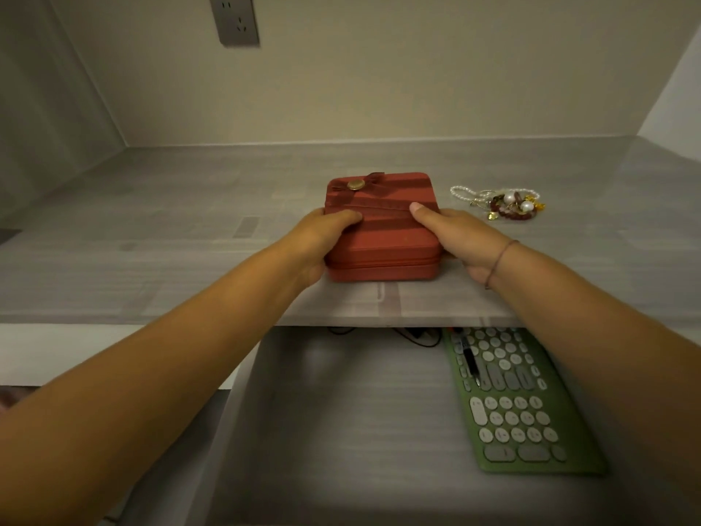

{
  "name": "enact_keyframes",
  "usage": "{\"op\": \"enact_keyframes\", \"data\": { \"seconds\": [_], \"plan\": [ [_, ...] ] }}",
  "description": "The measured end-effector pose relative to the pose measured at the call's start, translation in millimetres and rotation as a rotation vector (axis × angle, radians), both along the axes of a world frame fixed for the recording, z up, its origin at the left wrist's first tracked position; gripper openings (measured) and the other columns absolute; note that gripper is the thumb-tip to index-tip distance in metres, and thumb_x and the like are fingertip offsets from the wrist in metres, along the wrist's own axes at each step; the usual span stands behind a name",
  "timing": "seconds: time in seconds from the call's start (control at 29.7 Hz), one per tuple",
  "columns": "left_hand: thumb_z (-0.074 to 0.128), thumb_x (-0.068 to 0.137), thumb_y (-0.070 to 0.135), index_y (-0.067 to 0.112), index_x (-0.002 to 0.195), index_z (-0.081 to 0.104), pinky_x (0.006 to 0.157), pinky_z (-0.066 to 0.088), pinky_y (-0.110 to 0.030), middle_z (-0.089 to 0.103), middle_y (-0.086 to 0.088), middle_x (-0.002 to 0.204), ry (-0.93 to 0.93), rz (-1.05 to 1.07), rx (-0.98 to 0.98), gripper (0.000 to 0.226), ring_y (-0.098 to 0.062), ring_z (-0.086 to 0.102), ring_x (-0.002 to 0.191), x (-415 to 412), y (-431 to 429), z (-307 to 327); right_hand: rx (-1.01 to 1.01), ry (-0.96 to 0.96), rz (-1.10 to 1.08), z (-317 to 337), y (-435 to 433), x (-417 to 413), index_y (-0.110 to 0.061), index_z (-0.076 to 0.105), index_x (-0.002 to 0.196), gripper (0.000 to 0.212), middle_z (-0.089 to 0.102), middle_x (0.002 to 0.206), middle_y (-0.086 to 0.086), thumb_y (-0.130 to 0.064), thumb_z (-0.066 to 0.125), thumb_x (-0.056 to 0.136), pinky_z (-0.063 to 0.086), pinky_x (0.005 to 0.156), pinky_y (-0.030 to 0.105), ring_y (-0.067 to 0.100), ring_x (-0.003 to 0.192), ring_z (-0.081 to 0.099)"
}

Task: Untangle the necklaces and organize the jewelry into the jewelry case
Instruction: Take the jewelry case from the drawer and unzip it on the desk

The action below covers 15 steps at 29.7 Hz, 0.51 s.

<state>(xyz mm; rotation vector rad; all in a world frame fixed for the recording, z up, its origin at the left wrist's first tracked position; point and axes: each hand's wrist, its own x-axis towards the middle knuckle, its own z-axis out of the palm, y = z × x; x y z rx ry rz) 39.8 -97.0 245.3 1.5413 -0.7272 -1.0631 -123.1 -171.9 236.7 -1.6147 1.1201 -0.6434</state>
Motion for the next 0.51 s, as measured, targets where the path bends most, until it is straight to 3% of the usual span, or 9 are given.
{"op": "enact_keyframes", "data": {
  "seconds": [0.13, 0.27, 0.4, 0.51],
  "plan": [
    [0.063, 0.09, 0.024, 0.014, 0.121, 0.058, 0.065, 0.049, -0.023, 0.067, -0.004, 0.104, -0.002, -0.014, -0.018, 0.033, -0.015, 0.064, 0.087, 7.4, -10.4, -12.0, 0.026, -0.042, -0.02, -9.3, -12.1, 7.1, -0.014, 0.061, 0.113, 0.036, 0.063, 0.107, 0.004, -0.042, 0.053, 0.092, 0.045, 0.09, 0.028, 0.019, 0.098, 0.06],
    [0.063, 0.091, 0.027, 0.013, 0.126, 0.056, 0.073, 0.051, -0.024, 0.066, -0.006, 0.115, -0.016, -0.048, -0.038, 0.038, -0.019, 0.064, 0.099, 10.8, -12.0, -19.2, 0.027, -0.087, -0.032, -17.1, -16.7, 8.1, -0.02, 0.06, 0.101, 0.021, 0.064, 0.106, 0.004, -0.039, 0.055, 0.092, 0.047, 0.095, 0.033, 0.021, 0.1, 0.061],
    [0.058, 0.094, 0.031, 0.016, 0.127, 0.053, 0.079, 0.049, -0.026, 0.063, -0.005, 0.12, -0.077, -0.068, -0.055, 0.037, -0.018, 0.061, 0.104, 11.4, -9.5, -23.0, -0.013, -0.088, -0.08, -18.1, -15.4, 8.7, -0.014, 0.064, 0.111, 0.034, 0.065, 0.109, 0.006, -0.04, 0.057, 0.09, 0.047, 0.097, 0.036, 0.024, 0.103, 0.062],
    [0.054, 0.095, 0.038, 0.02, 0.133, 0.049, 0.097, 0.044, -0.03, 0.059, -0.003, 0.128, -0.174, -0.111, -0.068, 0.043, -0.018, 0.057, 0.113, 11.4, 2.3, -26.1, -0.049, -0.077, -0.055, -18.6, -9.5, 2.5, -0.012, 0.061, 0.117, 0.039, 0.064, 0.118, 0.008, -0.041, 0.054, 0.092, 0.048, 0.094, 0.033, 0.022, 0.105, 0.061]
  ]
}}
